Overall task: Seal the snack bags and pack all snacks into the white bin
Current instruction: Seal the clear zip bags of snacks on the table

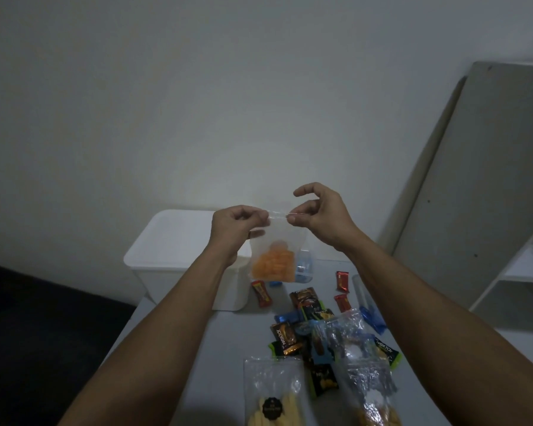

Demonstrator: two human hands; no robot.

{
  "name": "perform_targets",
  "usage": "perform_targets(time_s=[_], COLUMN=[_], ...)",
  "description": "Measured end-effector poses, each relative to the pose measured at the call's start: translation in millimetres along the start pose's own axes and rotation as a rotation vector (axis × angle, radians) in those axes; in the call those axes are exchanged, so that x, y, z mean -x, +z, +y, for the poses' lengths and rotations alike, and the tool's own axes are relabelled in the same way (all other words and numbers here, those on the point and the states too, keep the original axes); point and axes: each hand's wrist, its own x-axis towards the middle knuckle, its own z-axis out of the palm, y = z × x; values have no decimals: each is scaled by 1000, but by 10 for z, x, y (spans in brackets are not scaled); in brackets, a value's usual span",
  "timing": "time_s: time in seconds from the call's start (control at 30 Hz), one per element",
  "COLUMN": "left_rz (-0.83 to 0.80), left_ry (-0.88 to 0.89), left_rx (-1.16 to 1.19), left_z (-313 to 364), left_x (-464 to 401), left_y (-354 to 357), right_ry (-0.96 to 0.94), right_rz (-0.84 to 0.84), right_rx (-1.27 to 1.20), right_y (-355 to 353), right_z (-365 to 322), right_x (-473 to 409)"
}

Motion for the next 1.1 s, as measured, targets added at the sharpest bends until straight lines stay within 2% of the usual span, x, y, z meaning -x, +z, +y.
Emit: perform_targets(time_s=[0.1, 0.3, 0.6, 0.87, 0.97, 1.1], left_rz=[-63, 32, -54, 70, 96, 27], left_ry=[-42, -5, -7, 65, 63, 16], left_rx=[8, -53, -51, -205, -172, -100], left_z=[-6, -39, -87, -117, -130, -87], left_x=[21, 2, 73, -2, -26, -50], left_y=[25, 102, 140, 143, 113, 68], right_ry=[8, 3, 4, 50, 43, 19], right_rz=[40, -10, -4, -92, -97, -118], right_rx=[-10, 0, 28, -25, -23, 53], right_y=[16, 25, 27, -27, -60, -106], right_z=[33, 44, 69, 60, 21, -7], right_x=[2, 41, 26, 20, 10, -22])
